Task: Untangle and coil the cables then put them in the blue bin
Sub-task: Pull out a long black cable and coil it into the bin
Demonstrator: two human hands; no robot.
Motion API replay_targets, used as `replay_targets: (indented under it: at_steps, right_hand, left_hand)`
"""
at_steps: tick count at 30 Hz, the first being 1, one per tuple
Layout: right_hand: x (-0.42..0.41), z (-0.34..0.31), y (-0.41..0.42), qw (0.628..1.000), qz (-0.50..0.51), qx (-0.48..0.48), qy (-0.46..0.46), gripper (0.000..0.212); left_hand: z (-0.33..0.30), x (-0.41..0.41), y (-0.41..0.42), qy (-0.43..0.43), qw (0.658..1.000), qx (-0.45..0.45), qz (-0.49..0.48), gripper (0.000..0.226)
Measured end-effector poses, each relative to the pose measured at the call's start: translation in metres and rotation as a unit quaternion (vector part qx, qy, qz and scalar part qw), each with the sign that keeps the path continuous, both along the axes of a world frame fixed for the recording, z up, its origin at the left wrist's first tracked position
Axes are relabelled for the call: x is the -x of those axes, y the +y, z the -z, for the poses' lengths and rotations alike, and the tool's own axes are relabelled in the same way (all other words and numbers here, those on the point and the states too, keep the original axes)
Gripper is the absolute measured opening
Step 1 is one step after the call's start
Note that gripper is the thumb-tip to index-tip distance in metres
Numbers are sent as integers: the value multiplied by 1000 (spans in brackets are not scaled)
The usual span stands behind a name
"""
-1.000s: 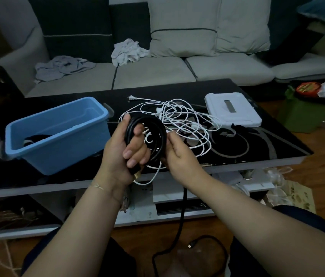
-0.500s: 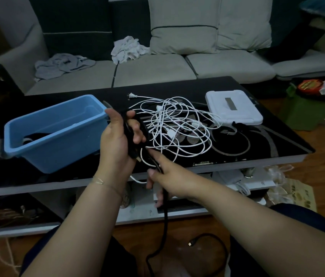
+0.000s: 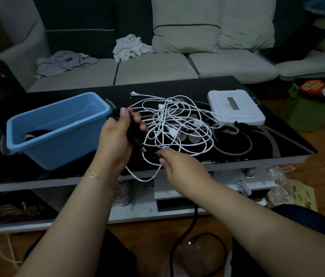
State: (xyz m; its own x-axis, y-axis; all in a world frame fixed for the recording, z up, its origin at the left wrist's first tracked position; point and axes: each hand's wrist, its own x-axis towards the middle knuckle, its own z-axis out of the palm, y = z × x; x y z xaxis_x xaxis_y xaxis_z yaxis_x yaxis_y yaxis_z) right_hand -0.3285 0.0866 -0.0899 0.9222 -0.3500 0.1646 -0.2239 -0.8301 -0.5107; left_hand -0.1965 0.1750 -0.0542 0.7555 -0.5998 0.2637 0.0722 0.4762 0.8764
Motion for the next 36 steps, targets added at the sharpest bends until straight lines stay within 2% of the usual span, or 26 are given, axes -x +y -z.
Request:
replay_targets:
  at_steps: [4, 7, 9, 10, 11, 12, 14, 17, 19, 20, 22, 24, 26, 27, 30, 31, 33, 36]
  right_hand:
    - [2, -10, -9, 996, -16, 79, -27, 27]
    - [4, -15, -14, 989, -60, 136, -21, 28]
    - [4, -18, -16, 985, -66, 155, -23, 29]
    - [4, -20, -15, 987, -64, 144, -23, 28]
    - [4, -22, -14, 991, -64, 111, -23, 25]
    - [5, -24, -14, 996, -67, 50, -24, 22]
    - [7, -28, -15, 986, -77, -143, -26, 18]
    - [13, -33, -21, 914, -98, -393, -20, 19]
    - [16, -35, -25, 873, -113, -475, -11, 21]
    - [17, -36, -27, 868, -121, -482, -1, 21]
    - [20, -36, -31, 904, -128, -407, 24, 19]
    - [23, -37, -36, 961, -121, -245, 39, 15]
    - [25, -38, -40, 990, -104, -87, 26, 12]
    - [25, -39, -41, 995, -91, -26, 10, 13]
    - [26, -43, -45, 993, -25, 102, -46, 31]
    - [26, -44, -49, 989, -2, 132, -60, 40]
    - [27, -48, -54, 984, 24, 159, -81, 55]
    - [27, -49, -57, 987, 27, 130, -93, 50]
  left_hand:
    - [4, 1, 3, -93, 994, -63, 0, 16]
    - [6, 5, 3, -178, 976, -121, 0, 32]
    - [9, 9, 2, -245, 950, -189, -36, 32]
    - [11, 12, 0, -284, 930, -225, -60, 22]
    - [13, 14, -3, -315, 909, -260, -81, 10]
    - [16, 17, -6, -341, 886, -298, -104, 11]
    - [19, 22, -10, -380, 851, -344, -113, 22]
    - [16, 27, -12, -429, 816, -377, -88, 26]
    - [17, 26, -11, -458, 795, -387, -97, 25]
    - [17, 26, -11, -470, 786, -387, -103, 24]
    - [19, 25, -11, -497, 768, -389, -110, 23]
    - [24, 25, -13, -507, 756, -401, -103, 27]
    - [26, 27, -16, -495, 761, -411, -80, 37]
    - [27, 29, -16, -476, 780, -403, -58, 41]
    - [25, 36, -16, -357, 870, -338, 42, 52]
    - [24, 38, -15, -323, 884, -331, 76, 61]
    - [21, 42, -11, -288, 886, -337, 134, 77]
    - [15, 48, -8, -264, 881, -327, 217, 94]
